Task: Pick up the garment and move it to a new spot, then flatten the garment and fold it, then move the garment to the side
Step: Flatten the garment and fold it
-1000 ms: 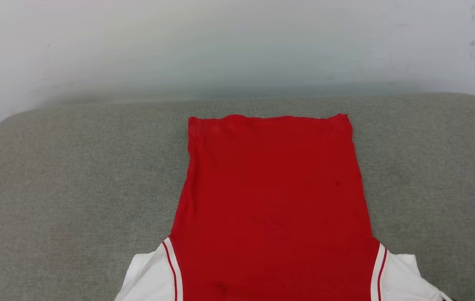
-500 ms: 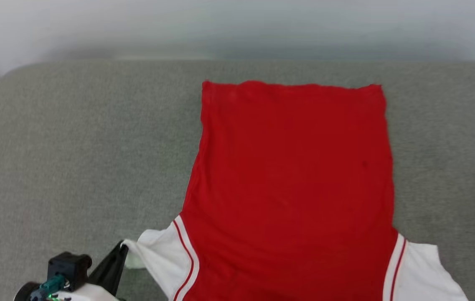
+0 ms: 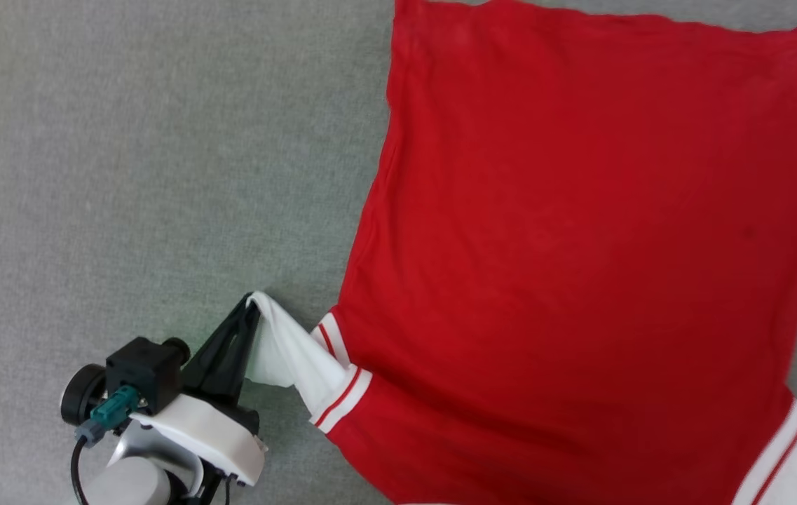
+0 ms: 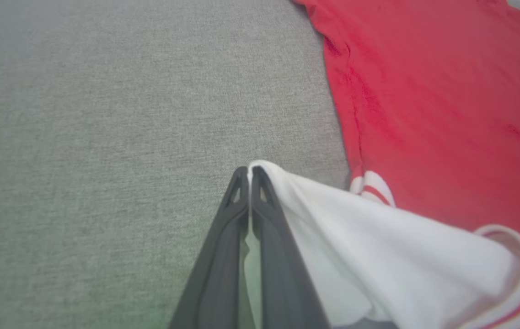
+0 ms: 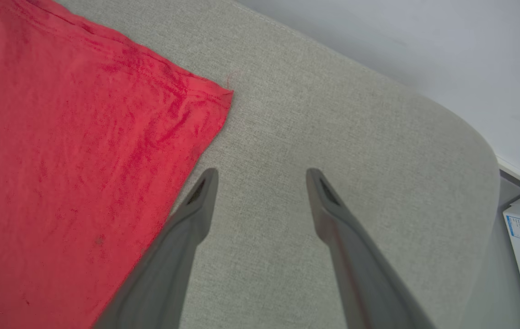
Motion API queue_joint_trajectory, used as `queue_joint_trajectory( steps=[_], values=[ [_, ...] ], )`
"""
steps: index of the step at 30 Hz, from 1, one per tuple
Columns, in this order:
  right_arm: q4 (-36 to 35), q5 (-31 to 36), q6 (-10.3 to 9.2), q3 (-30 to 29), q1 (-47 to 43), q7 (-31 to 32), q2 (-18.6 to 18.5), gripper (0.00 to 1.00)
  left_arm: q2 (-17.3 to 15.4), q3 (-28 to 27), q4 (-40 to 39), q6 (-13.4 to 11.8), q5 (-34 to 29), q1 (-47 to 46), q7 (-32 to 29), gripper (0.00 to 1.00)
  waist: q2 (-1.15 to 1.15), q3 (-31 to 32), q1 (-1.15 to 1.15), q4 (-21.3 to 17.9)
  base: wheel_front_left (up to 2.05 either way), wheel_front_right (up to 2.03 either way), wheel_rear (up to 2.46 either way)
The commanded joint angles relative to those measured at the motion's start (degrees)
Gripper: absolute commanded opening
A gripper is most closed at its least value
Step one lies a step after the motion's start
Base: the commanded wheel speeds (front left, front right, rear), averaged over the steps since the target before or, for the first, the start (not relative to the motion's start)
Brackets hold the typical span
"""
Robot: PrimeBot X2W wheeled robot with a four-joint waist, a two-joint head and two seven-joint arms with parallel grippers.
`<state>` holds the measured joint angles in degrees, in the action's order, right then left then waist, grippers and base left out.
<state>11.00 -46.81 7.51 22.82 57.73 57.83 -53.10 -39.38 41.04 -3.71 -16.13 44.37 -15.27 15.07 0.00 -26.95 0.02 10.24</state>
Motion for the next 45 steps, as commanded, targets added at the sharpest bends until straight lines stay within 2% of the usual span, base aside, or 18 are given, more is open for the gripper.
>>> queue_joint_trajectory(
  steps=[1,7,13,16,17,18,22,28,31,38,45],
  values=[
    [1.65,1.14,-0.04,-0.36,2.70,1.77,1.60,1.00,0.80,-0.43,-0.29,0.41,-0.85,-1.42,0.13,0.00,0.00,-5.93,-0.02,4.36,0.00,0.00,0.00],
    [7.66,5.41,-0.03,-1.30,6.97,6.24,6.87,1.00,3.78,-1.80,-0.62,1.27,-3.31,-3.00,0.12,0.00,0.00,-10.51,-0.02,7.22,0.00,0.00,0.00],
    [11.88,6.27,-0.02,-0.51,1.12,6.86,10.08,1.00,5.60,-3.94,0.55,2.16,-4.57,-1.96,-0.06,0.00,0.00,-12.02,-0.02,7.90,0.00,0.00,0.00],
    [12.01,6.68,-0.01,0.90,-1.54,8.01,10.06,1.00,6.29,-4.43,1.42,2.78,-5.28,-1.81,-0.07,0.00,0.00,-12.07,-0.02,7.65,0.00,0.00,0.00],
    [11.91,6.45,0.04,0.71,-1.89,8.03,10.06,0.92,6.47,-4.67,1.59,3.03,-5.47,-1.80,-0.07,0.00,0.00,-11.93,-0.02,7.50,0.00,0.00,0.00],
    [11.63,6.46,0.05,0.41,-1.74,7.64,9.99,0.00,6.54,-4.94,1.81,3.20,-5.77,-1.79,-0.07,0.00,0.00,-11.73,-0.02,7.30,0.00,0.00,0.00],
    [10.69,7.91,0.03,-0.40,0.12,5.60,9.57,0.00,6.66,-5.77,2.89,3.71,-6.22,-0.99,-0.06,0.00,0.00,-9.49,-0.02,6.18,0.00,0.00,0.00],
    [9.32,6.39,-0.02,-0.09,0.71,0.73,10.52,0.00,6.81,-7.33,4.72,3.94,-5.79,1.65,-0.04,0.00,0.00,-2.32,-0.02,3.50,0.00,0.00,0.00],
    [7.59,4.57,-0.03,2.43,-2.05,-0.81,8.88,0.00,6.03,-7.40,6.10,3.95,-5.47,3.54,-0.01,0.00,0.00,1.78,-0.02,1.95,0.00,0.00,0.00],
    [-0.94,-2.16,-0.03,7.67,-13.88,-5.00,0.85,0.00,4.76,-8.12,7.91,3.15,-3.55,8.52,-0.03,0.00,0.00,10.31,-0.02,-1.34,0.00,0.00,0.00],
    [-5.91,-8.40,-0.03,6.74,-31.99,-12.57,-8.23,0.00,3.85,-8.97,8.25,2.32,-2.20,13.34,-0.01,0.00,0.00,15.29,-0.02,-4.09,0.00,0.00,0.00]
  ],
)
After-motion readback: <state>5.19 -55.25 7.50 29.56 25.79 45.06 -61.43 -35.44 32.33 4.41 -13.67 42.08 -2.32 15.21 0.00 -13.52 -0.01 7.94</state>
